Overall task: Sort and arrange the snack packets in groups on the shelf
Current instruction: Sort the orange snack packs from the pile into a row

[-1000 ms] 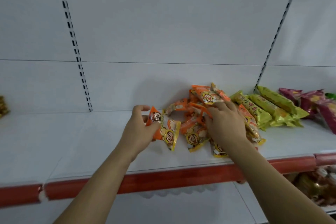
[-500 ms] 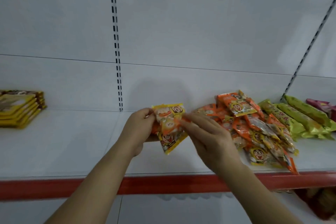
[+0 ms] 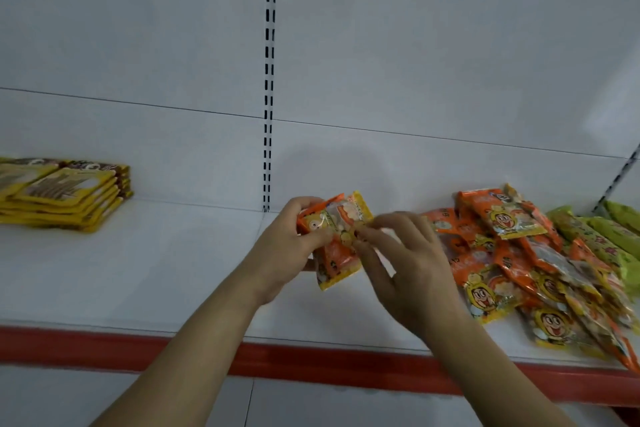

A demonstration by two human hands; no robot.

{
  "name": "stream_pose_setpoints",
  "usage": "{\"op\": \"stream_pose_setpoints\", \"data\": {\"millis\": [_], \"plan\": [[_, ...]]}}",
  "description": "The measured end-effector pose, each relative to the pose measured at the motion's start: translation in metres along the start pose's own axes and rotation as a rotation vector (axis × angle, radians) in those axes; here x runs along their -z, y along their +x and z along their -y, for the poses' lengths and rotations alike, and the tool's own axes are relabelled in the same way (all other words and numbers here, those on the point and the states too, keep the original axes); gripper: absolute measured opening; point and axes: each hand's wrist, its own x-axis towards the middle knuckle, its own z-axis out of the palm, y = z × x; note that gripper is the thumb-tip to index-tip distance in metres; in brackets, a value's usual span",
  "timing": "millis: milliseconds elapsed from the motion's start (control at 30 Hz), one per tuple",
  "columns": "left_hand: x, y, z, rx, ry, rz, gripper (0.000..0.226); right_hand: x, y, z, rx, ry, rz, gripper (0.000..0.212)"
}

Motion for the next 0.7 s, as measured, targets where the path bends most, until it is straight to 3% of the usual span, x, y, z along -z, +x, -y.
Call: {"op": "stream_pose_setpoints", "data": {"millis": [133, 200, 367, 500, 600, 700], "plan": [[0.011, 0.010, -0.007, -0.006, 0.194, 0.143, 0.052, -0.002, 0.027, -0.014, -0.081, 0.080, 0.371, 0.069], [0.015, 0.016, -0.009, -0.010, 0.222, 0.119, 0.051, -0.006, 0.035, -0.018, -0.142, 0.123, 0.441, 0.074], [0.023, 0.024, -0.002, 0.012, -0.009, -0.045, 0.024, -0.021, 0.044, -0.025, -0.447, 0.250, 0.347, 0.060], [0.028, 0.027, 0.006, 0.032, -0.057, -0.156, 0.022, -0.039, 0.049, -0.028, -0.734, 0.507, 0.266, 0.021], [0.036, 0.028, 0.011, 0.040, -0.043, -0.261, 0.027, -0.048, 0.055, -0.025, -1.000, 0.873, 0.200, 0.024], [0.046, 0.030, 0.012, 0.047, -0.037, -0.313, 0.028, -0.059, 0.058, -0.014, -1.049, 0.942, 0.204, 0.025]]}}
